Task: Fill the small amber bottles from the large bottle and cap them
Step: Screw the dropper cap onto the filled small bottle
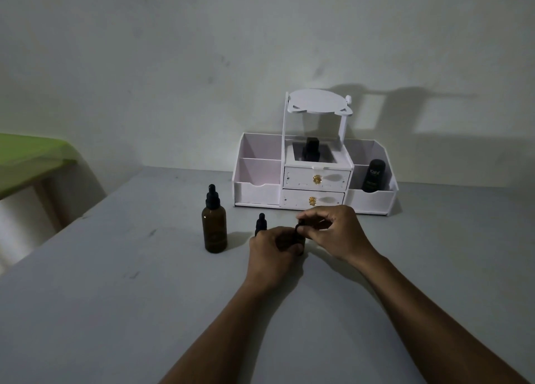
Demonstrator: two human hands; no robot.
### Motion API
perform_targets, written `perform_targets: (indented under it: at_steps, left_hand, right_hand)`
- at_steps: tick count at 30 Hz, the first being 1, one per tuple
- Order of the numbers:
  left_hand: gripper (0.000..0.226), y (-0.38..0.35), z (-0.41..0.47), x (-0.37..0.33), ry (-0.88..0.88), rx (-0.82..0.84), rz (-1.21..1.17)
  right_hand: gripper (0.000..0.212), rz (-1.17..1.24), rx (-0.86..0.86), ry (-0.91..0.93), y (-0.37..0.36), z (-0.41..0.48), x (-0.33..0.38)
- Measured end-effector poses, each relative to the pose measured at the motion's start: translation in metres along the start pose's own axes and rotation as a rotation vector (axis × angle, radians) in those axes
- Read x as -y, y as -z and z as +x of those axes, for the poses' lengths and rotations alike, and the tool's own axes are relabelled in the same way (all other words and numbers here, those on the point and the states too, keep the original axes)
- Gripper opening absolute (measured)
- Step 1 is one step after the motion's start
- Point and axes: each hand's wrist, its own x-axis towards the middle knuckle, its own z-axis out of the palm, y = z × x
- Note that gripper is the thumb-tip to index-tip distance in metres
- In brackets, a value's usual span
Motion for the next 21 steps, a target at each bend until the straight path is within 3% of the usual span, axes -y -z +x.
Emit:
perform_targets:
  at_steps: [10,16,19,21]
  left_hand:
    - [0.030,-0.002,0.000,0.001,-0.003,0.004,0.026]
    - [0.053,0.009,-0.003,0.011,-0.034,0.005,0.081]
    - [0.046,0.032,-0.011,0.015,-0.082,-0.018,0.098]
    - [0.036,0.055,-0.017,0.012,-0.136,-0.143,0.060]
  right_hand:
    - [0.024,-0.018,0.009,-0.014,0.000,0.001,-0.003]
    - [0.033,0.053,-0.043,0.017,0.005,0.000,0.007]
    - [0.029,0.127,-0.137,0.050,0.009,0.003,0.024]
    - [0.024,0.172,-0.167,0.070,0.007,0.009,0.039]
